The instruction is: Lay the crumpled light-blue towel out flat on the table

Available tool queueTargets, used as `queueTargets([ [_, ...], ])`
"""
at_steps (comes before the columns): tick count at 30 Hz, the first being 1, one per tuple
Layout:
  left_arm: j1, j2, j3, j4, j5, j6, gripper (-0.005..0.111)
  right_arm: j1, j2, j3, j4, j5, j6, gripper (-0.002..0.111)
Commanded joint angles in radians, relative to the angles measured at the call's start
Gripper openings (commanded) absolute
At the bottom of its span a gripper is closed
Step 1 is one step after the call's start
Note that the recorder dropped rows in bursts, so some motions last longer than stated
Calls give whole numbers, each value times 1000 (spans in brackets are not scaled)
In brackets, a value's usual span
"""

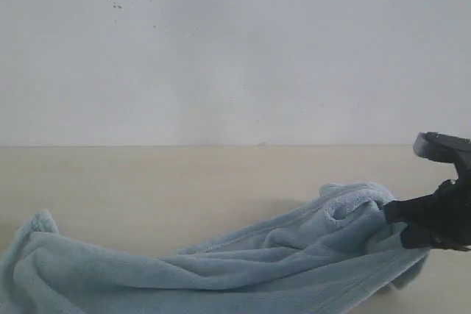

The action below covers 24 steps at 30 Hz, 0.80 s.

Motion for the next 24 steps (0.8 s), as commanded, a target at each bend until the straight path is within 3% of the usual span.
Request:
queueTargets([
  [1, 2, -9, 3, -59, -11, 68, 59, 0, -177, -1, -229, 55, 181, 9],
  [7, 2, -61, 3, -300, -23, 340, 59, 2, -310, -1, -214, 55, 181, 9],
  [15, 2, -107, 1, -679, 157, 767, 59, 2, -292, -1, -215, 89, 179, 9],
  [19, 2, -107, 1, -818, 221, 902, 59, 2, -292, -1, -215, 89, 179, 9],
  [24, 2, -76, 1, -840, 293, 931, 59, 2, -292, -1, -215, 89, 179, 9],
])
